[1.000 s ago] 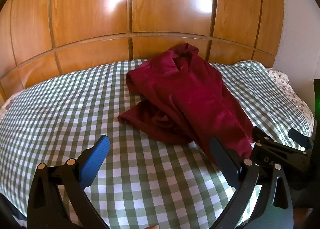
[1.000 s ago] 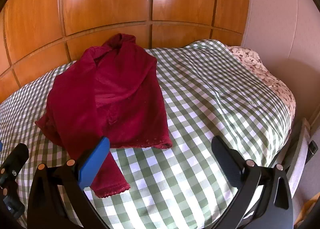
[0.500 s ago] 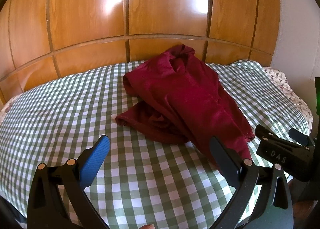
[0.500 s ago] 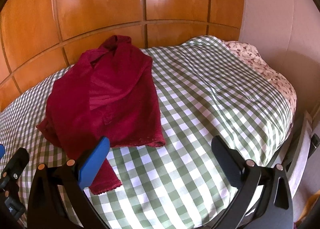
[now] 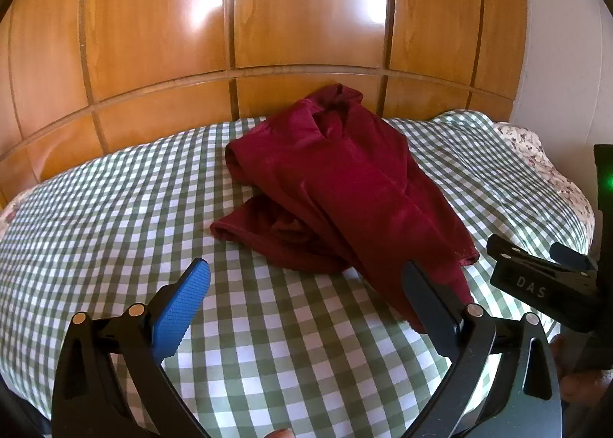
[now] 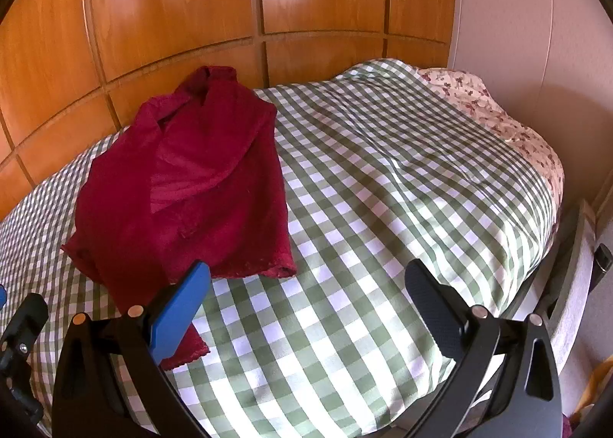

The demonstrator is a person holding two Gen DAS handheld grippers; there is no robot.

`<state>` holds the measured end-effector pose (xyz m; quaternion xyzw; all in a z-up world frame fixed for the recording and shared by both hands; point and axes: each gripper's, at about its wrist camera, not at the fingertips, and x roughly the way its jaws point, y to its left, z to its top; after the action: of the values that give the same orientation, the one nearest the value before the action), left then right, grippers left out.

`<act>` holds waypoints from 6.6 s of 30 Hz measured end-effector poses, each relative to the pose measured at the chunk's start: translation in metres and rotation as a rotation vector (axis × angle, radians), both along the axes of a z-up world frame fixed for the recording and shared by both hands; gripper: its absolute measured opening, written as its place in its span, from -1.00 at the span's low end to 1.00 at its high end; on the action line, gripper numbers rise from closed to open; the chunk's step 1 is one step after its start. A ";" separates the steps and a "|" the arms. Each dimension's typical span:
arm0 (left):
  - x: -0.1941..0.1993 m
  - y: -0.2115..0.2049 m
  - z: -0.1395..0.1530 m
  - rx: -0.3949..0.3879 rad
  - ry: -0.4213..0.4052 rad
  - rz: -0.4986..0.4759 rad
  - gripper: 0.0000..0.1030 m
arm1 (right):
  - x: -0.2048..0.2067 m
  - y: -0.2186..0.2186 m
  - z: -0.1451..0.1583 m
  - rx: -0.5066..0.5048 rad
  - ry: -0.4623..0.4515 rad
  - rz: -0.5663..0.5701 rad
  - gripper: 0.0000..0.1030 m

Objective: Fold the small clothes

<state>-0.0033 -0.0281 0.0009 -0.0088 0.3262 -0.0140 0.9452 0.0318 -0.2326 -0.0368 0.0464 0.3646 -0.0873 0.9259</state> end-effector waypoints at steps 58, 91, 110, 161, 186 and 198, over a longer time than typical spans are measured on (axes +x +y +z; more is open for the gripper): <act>0.053 0.050 0.027 -0.176 0.009 -0.118 -0.85 | 0.020 -0.048 -0.018 0.098 0.038 0.078 0.85; 0.106 0.204 -0.036 -0.382 0.162 0.059 0.35 | 0.181 -0.166 0.076 0.191 -0.105 -0.079 -0.36; 0.143 0.132 -0.091 -0.563 0.357 -0.028 -0.70 | 0.103 -0.030 -0.056 0.307 0.249 0.297 -0.34; 0.152 0.444 -0.061 -0.159 0.265 0.631 0.46 | 0.045 0.117 -0.056 0.121 0.280 0.674 0.56; 0.096 0.493 -0.049 -0.186 0.243 0.868 0.01 | 0.052 0.132 -0.076 0.104 0.249 0.652 0.92; -0.014 0.249 -0.051 -0.471 0.262 0.054 0.08 | 0.039 -0.009 -0.046 0.129 0.174 0.276 0.91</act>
<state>-0.0170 0.2209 -0.0498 -0.2390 0.4331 -0.0631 0.8668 0.0711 -0.2419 -0.0828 0.0475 0.4512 0.0608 0.8891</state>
